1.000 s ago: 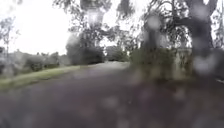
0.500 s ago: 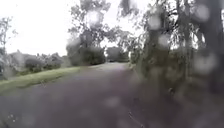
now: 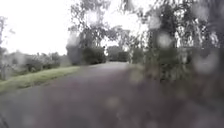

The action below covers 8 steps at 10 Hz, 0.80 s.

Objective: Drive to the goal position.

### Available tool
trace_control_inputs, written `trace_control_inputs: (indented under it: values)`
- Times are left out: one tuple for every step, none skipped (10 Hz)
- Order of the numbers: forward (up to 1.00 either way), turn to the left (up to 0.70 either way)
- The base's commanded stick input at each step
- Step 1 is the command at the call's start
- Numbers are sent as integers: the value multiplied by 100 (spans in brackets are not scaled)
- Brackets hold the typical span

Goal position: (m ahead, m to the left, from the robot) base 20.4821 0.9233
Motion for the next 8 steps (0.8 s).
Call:
trace_control_inputs:
  values:
    - [100,0]
    - [100,0]
    - [100,0]
    - [100,0]
    - [100,0]
    - [100,0]
    - [100,0]
    - [100,0]
